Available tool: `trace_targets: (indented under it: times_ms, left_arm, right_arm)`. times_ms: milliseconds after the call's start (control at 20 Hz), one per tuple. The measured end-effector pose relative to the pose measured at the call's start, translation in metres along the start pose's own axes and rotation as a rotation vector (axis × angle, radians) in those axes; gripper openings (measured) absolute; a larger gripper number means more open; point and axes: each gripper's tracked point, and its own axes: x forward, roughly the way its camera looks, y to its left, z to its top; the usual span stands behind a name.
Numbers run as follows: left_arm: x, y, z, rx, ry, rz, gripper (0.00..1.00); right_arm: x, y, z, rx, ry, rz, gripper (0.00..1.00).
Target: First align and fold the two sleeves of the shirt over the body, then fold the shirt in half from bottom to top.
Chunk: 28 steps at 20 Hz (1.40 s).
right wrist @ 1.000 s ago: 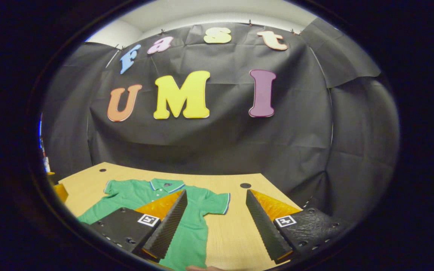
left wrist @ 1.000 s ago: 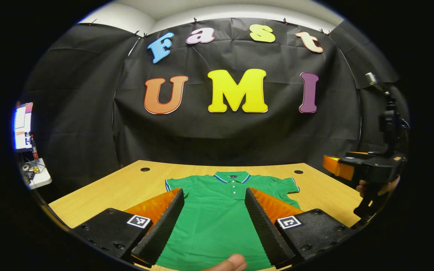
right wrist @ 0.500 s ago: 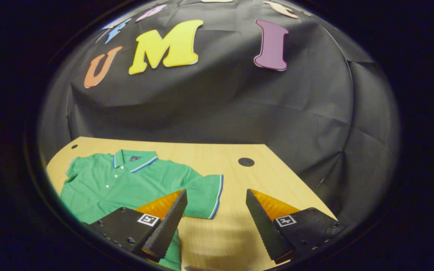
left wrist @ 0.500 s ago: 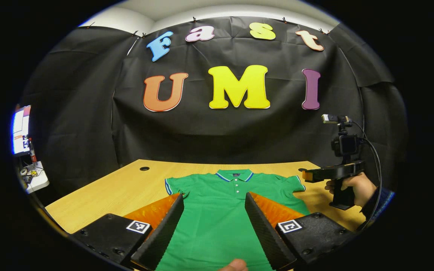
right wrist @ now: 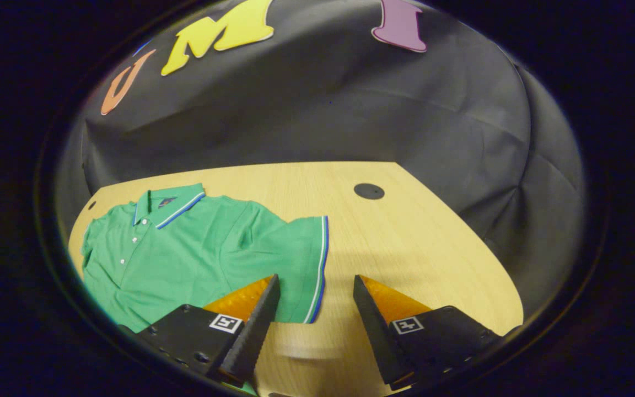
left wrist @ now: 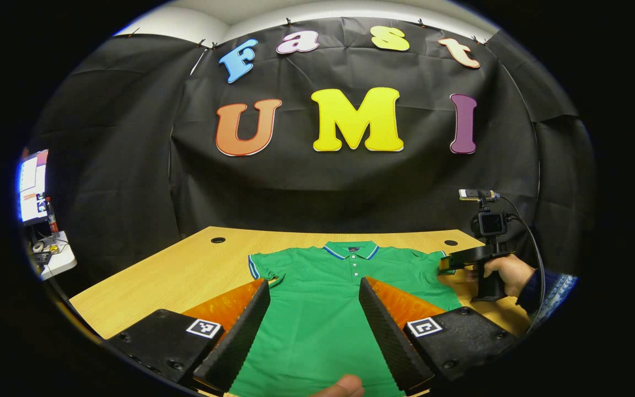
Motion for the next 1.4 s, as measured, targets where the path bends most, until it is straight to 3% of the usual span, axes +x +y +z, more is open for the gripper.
trace_targets:
  times_ms: [150, 200, 300, 400, 700, 850, 950, 1250, 1350, 1400]
  left_arm:
    - [0.001, 0.001, -0.002, -0.002, 0.007, 0.006, 1.00]
    - [0.002, 0.002, -0.004, -0.006, 0.013, 0.007, 1.00]
    - [0.004, 0.004, -0.006, -0.013, 0.020, 0.013, 1.00]
    - [0.004, 0.006, -0.006, -0.020, 0.024, 0.019, 1.00]
    - [0.006, 0.011, -0.009, -0.021, 0.035, 0.034, 1.00]
    - [0.007, 0.012, -0.011, -0.040, 0.048, 0.033, 1.00]
    - [0.006, 0.014, -0.012, -0.043, 0.051, 0.040, 1.00]
    - [0.008, 0.022, -0.013, -0.052, 0.052, 0.063, 1.00]
    - [0.009, 0.024, -0.015, -0.060, 0.055, 0.073, 1.00]
    - [0.010, 0.025, -0.015, -0.064, 0.057, 0.077, 1.00]
  right_arm:
    - [0.003, 0.004, -0.003, 0.019, 0.018, 0.041, 0.64]
    - [0.002, 0.008, -0.002, 0.019, 0.022, 0.063, 0.39]
    - [0.001, 0.012, 0.000, 0.036, 0.036, 0.088, 0.22]
    - [0.002, 0.009, 0.001, 0.002, 0.028, 0.067, 0.07]
    - [-0.026, 0.028, 0.035, -0.250, -0.134, 0.039, 0.07]
    - [-0.038, 0.047, 0.046, -0.317, -0.194, 0.037, 0.07]
    - [-0.044, 0.061, 0.047, -0.287, -0.199, 0.058, 0.00]
    - [-0.060, 0.110, 0.049, -0.266, -0.229, 0.133, 0.00]
    - [-0.071, 0.138, 0.047, -0.256, -0.236, 0.199, 0.00]
    - [-0.075, 0.154, 0.047, -0.241, -0.240, 0.251, 0.10]
